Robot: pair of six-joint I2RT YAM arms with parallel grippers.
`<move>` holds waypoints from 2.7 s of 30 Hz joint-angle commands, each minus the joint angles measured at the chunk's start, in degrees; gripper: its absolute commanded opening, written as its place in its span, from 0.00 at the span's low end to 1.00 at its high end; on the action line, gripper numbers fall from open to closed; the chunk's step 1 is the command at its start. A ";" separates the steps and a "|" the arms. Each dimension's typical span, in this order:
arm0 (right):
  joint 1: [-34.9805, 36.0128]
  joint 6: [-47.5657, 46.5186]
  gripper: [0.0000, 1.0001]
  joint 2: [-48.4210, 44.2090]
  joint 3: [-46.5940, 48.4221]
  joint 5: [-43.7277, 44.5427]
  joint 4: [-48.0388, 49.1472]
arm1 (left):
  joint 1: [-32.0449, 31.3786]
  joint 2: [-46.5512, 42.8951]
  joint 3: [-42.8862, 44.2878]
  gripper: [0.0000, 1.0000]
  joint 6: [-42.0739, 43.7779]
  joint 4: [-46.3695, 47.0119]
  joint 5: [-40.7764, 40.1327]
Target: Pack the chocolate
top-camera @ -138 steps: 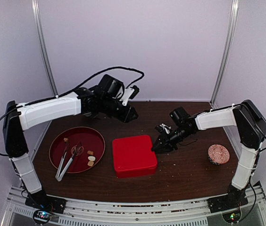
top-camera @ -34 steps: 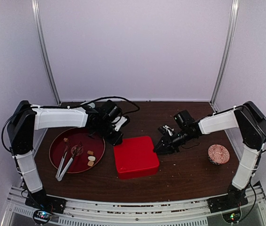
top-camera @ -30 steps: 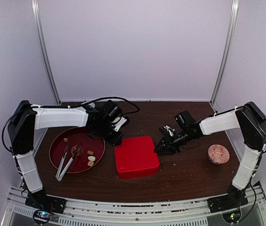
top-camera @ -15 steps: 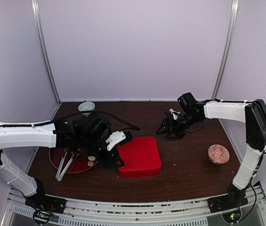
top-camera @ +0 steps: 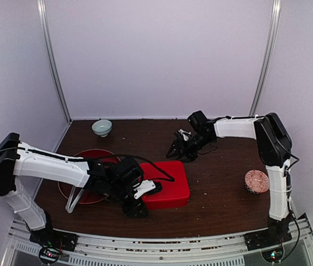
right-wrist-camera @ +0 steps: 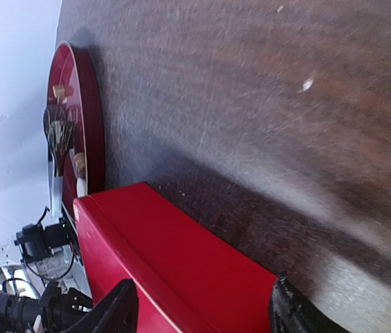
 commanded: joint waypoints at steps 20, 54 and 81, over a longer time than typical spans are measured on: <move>1.09 0.21 0.41 -18.14 -34.72 -9.31 10.35 | 16.17 10.37 10.75 0.39 -8.62 8.87 -1.43; 5.83 -0.08 0.39 -21.39 -37.36 -8.72 7.35 | 9.78 1.65 8.44 0.24 1.84 -9.25 -8.97; -3.55 -8.40 0.72 -6.21 -0.74 -0.81 -11.98 | 4.85 -1.35 -2.34 0.30 -11.93 7.31 -5.40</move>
